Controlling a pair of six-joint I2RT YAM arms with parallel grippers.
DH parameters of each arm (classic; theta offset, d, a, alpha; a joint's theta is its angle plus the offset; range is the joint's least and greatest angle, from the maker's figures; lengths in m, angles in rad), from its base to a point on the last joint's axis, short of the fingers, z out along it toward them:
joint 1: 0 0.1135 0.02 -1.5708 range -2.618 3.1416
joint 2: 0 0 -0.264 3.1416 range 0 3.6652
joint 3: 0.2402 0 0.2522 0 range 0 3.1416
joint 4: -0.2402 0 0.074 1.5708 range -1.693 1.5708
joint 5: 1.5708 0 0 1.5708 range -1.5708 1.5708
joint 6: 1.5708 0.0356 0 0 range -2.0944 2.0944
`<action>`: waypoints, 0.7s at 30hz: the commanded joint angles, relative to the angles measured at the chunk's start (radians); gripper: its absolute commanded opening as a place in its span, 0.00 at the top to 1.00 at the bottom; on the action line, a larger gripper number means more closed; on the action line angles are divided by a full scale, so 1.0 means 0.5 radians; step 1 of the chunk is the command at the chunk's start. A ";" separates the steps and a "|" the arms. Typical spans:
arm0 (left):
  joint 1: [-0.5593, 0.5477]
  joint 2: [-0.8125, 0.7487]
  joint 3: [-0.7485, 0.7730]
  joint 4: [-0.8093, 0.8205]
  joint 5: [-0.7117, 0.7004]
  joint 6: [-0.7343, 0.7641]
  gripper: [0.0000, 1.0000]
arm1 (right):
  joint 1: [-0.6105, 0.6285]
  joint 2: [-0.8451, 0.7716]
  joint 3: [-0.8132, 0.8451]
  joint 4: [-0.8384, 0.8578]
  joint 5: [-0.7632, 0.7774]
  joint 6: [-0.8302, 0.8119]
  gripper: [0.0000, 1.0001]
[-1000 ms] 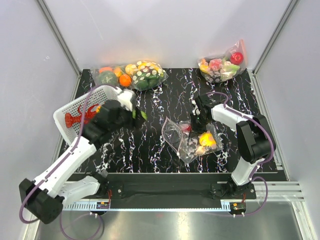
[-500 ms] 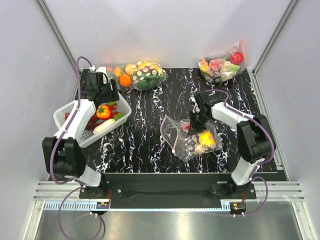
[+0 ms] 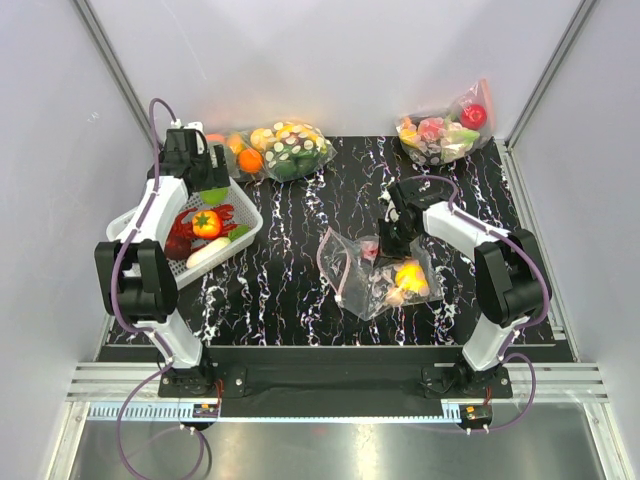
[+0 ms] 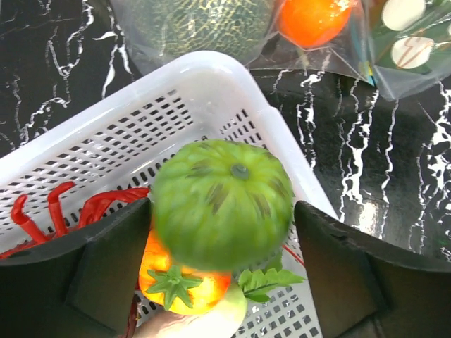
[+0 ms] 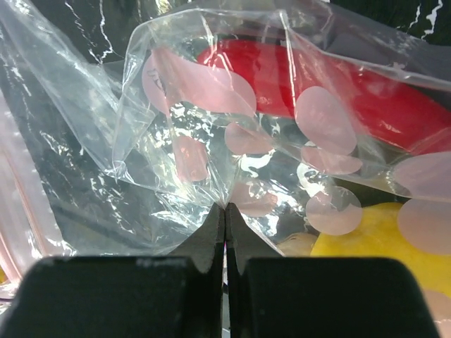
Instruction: Open the zip-top bag and remove the fake food
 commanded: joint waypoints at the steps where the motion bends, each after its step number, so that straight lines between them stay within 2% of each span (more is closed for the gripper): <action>1: 0.025 -0.014 0.051 0.041 -0.071 0.016 0.11 | 0.008 0.016 0.106 -0.009 -0.043 -0.006 1.00; 3: 0.034 -0.014 0.057 0.031 -0.062 -0.006 0.07 | 0.007 0.034 0.128 -0.021 -0.043 -0.018 1.00; 4: 0.034 -0.023 0.060 0.031 -0.068 -0.012 0.01 | 0.007 0.043 0.137 -0.024 -0.043 -0.021 1.00; 10: 0.034 -0.084 0.030 0.053 -0.068 -0.009 0.02 | 0.007 0.037 0.159 -0.036 -0.043 -0.024 1.00; 16: -0.024 -0.323 -0.120 0.123 0.042 -0.003 0.04 | 0.011 0.007 0.159 -0.061 -0.019 -0.027 1.00; 21: -0.422 -0.532 -0.222 0.123 0.146 0.096 0.06 | 0.007 -0.021 0.171 -0.076 -0.022 -0.021 1.00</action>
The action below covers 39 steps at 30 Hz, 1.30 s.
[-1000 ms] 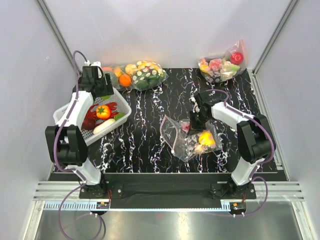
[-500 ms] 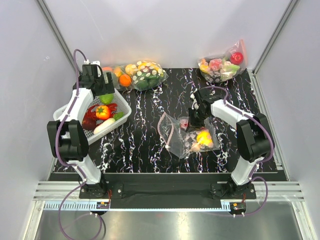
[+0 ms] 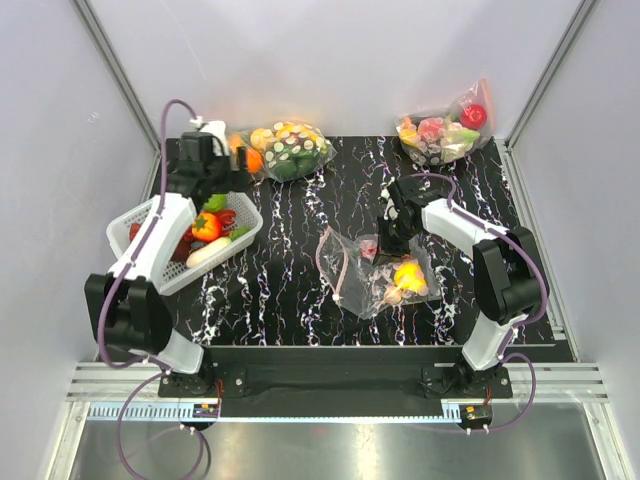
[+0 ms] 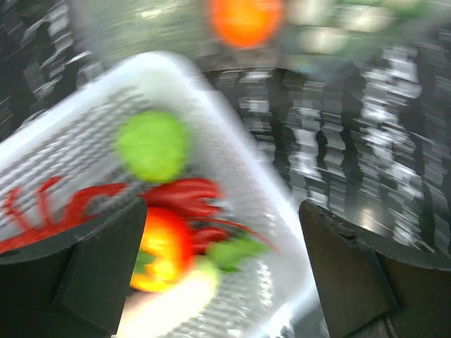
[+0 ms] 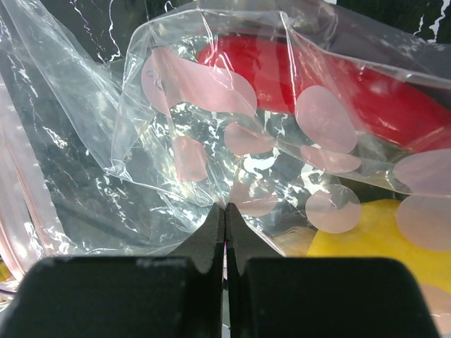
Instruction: Open the zip-top bag and remove the fake food
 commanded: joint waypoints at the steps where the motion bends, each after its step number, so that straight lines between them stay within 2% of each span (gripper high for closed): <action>1: -0.287 -0.228 -0.074 0.097 0.185 0.080 0.07 | 0.007 -0.067 0.089 -0.023 -0.003 -0.011 1.00; 2: -0.400 -0.259 -0.150 0.139 0.240 0.068 0.08 | 0.007 -0.077 0.089 -0.023 -0.003 -0.014 1.00; 4: -0.487 -0.360 -0.276 0.228 0.485 0.001 0.10 | 0.007 -0.083 0.086 -0.027 0.000 -0.005 1.00; 5: -0.551 -0.385 -0.413 0.353 0.672 -0.030 0.16 | 0.007 -0.089 0.083 -0.020 -0.009 0.004 1.00; 8: -0.638 -0.477 -0.604 0.602 0.979 -0.165 0.22 | -0.002 -0.104 0.083 -0.005 -0.052 0.025 1.00; 11: -0.699 -0.483 -0.758 0.738 1.142 -0.260 0.30 | -0.011 -0.110 0.086 0.013 -0.107 0.053 1.00; 13: -0.739 -0.459 -0.801 0.778 1.167 -0.288 0.37 | -0.014 -0.117 0.092 0.019 -0.153 0.068 1.00; 19: -0.889 -0.312 -0.807 0.821 1.161 -0.279 0.42 | -0.023 -0.141 0.117 0.038 -0.233 0.114 1.00; 26: -0.966 -0.137 -0.822 0.802 1.079 -0.233 0.45 | -0.032 -0.169 0.108 0.047 -0.260 0.139 1.00; 33: -0.966 -0.054 -0.817 0.873 1.084 -0.236 0.45 | -0.054 -0.193 0.105 0.044 -0.300 0.142 1.00; 39: -1.070 0.127 -0.761 0.913 1.072 -0.208 0.45 | -0.054 -0.215 0.102 0.108 -0.398 0.197 1.00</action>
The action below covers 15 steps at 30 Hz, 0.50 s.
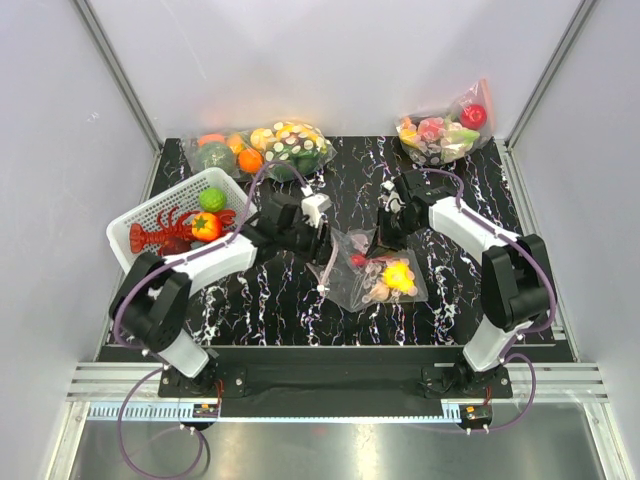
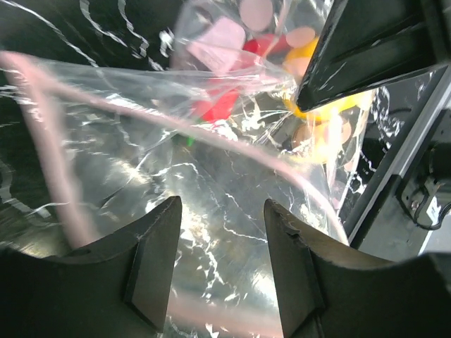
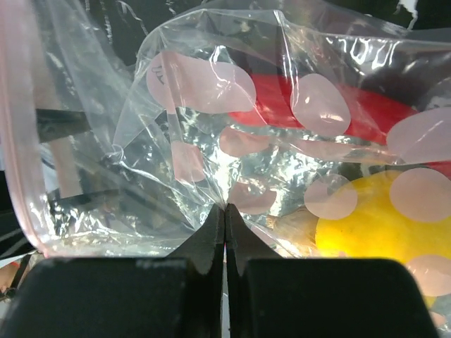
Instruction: Open the zip-top bag and remove the fake food
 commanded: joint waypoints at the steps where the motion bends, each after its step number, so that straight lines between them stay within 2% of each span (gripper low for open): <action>1: -0.081 0.124 0.086 0.127 -0.006 0.045 0.45 | -0.011 -0.115 0.071 0.092 -0.140 0.063 1.00; 10: -0.145 0.222 -0.024 0.323 -0.105 -0.028 0.44 | -0.027 -0.106 -0.051 0.269 -0.348 0.210 1.00; 15: -0.207 0.278 -0.064 0.470 -0.193 -0.114 0.42 | -0.030 -0.075 -0.058 0.270 -0.373 0.189 1.00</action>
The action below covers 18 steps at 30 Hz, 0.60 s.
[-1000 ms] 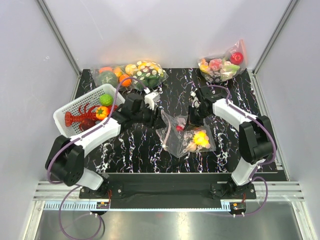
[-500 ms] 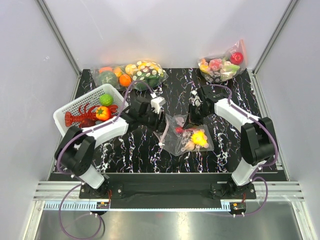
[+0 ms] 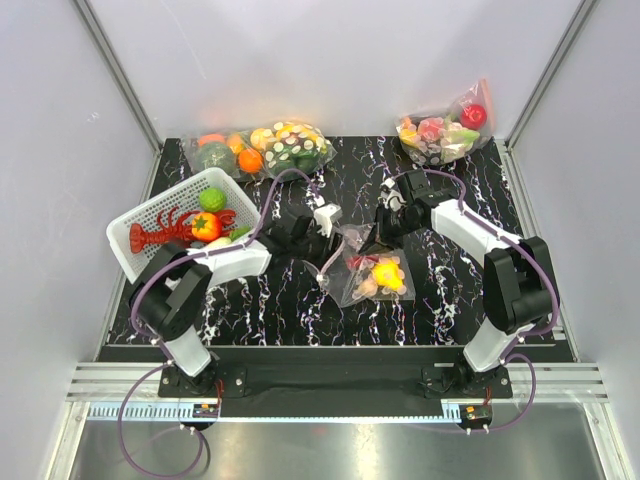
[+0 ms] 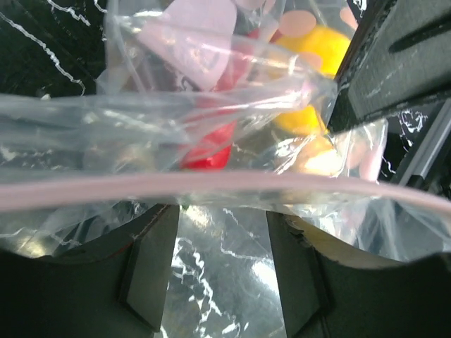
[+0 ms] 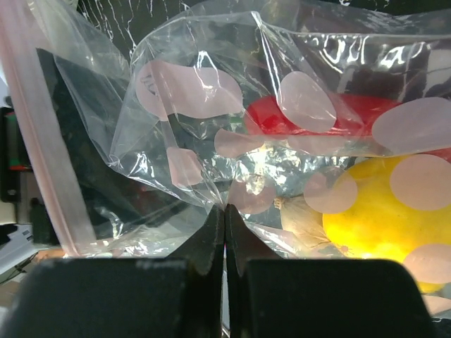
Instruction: Open the zip-top bag and remove the fake food
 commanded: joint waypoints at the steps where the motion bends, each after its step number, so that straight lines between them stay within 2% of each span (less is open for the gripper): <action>1: -0.070 0.051 -0.017 0.261 -0.115 -0.057 0.41 | -0.010 -0.006 0.011 0.063 -0.131 0.024 1.00; 14: -0.224 0.232 0.142 0.212 -0.075 -0.017 0.32 | -0.010 0.034 0.014 0.091 -0.159 0.030 1.00; 16: -0.242 0.251 0.142 0.209 -0.112 -0.014 0.31 | -0.010 0.009 0.023 0.033 -0.098 0.003 1.00; 18: -0.242 0.260 0.121 0.209 -0.164 -0.026 0.31 | -0.010 -0.031 0.041 -0.026 0.034 -0.034 0.95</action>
